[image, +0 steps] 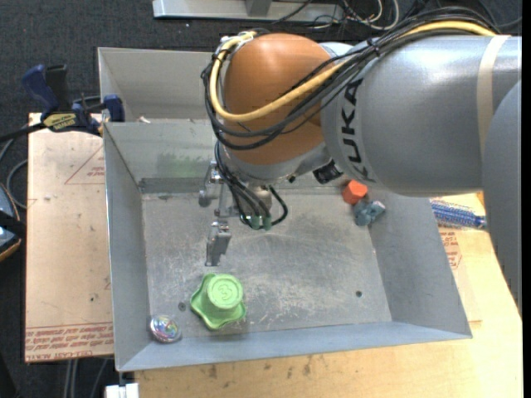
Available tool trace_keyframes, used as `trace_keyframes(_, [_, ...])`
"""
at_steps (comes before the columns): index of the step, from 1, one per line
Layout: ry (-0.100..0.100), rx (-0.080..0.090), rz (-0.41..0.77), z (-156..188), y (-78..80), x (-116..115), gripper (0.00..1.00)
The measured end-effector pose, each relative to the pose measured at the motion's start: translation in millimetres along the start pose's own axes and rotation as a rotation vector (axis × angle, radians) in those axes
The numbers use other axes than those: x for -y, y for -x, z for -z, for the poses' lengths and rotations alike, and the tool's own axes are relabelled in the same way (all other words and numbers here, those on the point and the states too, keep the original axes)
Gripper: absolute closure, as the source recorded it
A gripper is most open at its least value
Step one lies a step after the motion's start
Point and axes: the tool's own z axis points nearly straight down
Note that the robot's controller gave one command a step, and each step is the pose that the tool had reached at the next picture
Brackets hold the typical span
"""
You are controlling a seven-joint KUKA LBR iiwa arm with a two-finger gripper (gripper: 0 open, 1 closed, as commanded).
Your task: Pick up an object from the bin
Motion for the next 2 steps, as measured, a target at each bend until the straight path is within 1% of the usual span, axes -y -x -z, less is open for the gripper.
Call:
trace_keyframes(1, [0.006,0.015,-0.141,-170,-54.7,38,0.00])
trace_keyframes(2, [0.012,0.012,-0.411,-169,-60.3,54,0.00])
